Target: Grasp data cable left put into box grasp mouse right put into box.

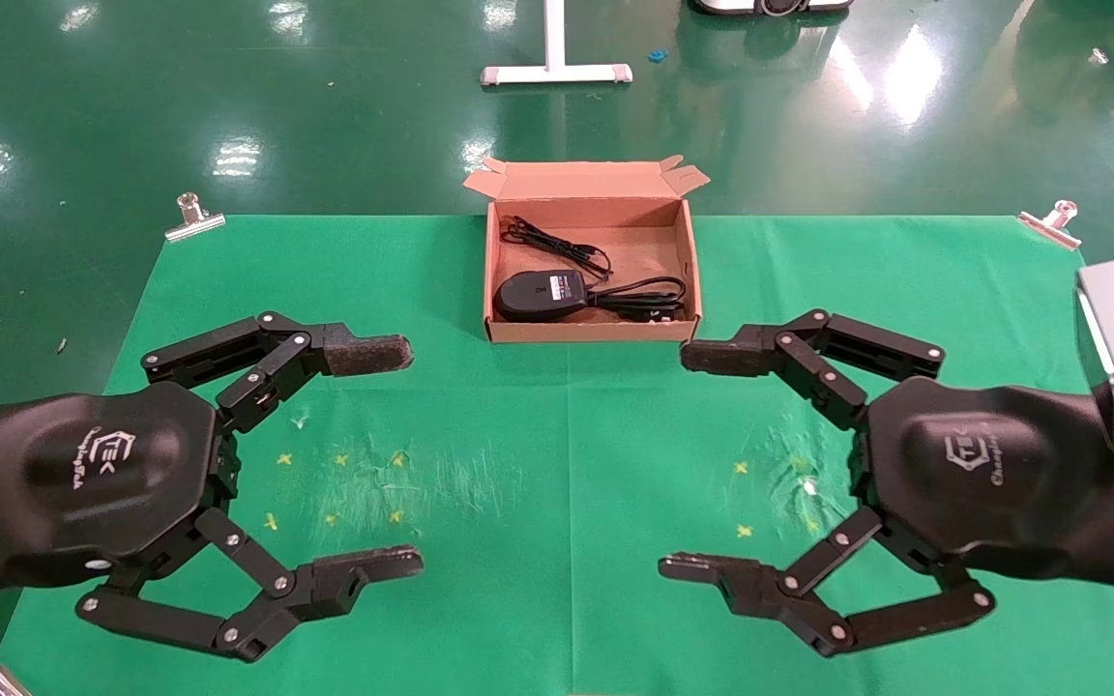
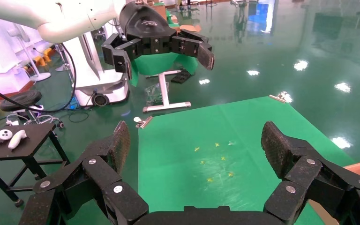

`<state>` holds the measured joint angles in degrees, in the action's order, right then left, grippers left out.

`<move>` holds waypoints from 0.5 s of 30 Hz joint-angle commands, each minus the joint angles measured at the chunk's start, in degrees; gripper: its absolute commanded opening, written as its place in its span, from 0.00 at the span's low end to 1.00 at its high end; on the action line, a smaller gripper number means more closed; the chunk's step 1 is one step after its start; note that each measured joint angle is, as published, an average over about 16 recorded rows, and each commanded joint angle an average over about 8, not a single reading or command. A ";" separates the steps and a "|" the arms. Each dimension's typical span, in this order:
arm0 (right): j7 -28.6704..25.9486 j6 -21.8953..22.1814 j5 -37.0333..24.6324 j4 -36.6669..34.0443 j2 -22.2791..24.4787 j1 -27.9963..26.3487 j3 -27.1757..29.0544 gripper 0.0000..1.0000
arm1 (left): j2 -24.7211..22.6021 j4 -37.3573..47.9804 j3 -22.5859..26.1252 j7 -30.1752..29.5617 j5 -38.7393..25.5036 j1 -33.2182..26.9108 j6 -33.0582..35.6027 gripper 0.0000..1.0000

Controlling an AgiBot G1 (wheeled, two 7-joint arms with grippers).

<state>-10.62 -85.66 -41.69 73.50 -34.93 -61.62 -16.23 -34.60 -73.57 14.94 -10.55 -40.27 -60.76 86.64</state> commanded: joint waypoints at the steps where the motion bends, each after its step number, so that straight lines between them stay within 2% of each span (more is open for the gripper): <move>1: 0.00 0.00 -0.01 0.00 -0.01 -0.01 0.00 1.00 | -0.08 0.00 0.22 -0.03 -0.32 -0.15 -0.19 1.00; 15: 0.00 0.05 -0.03 0.00 -0.01 -0.01 0.00 1.00 | -0.32 0.01 0.85 -0.15 -1.26 -0.63 -0.77 1.00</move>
<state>-10.63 -85.62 -41.72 73.50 -34.94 -61.63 -16.23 -34.91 -73.56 15.77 -10.70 -41.50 -61.38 85.88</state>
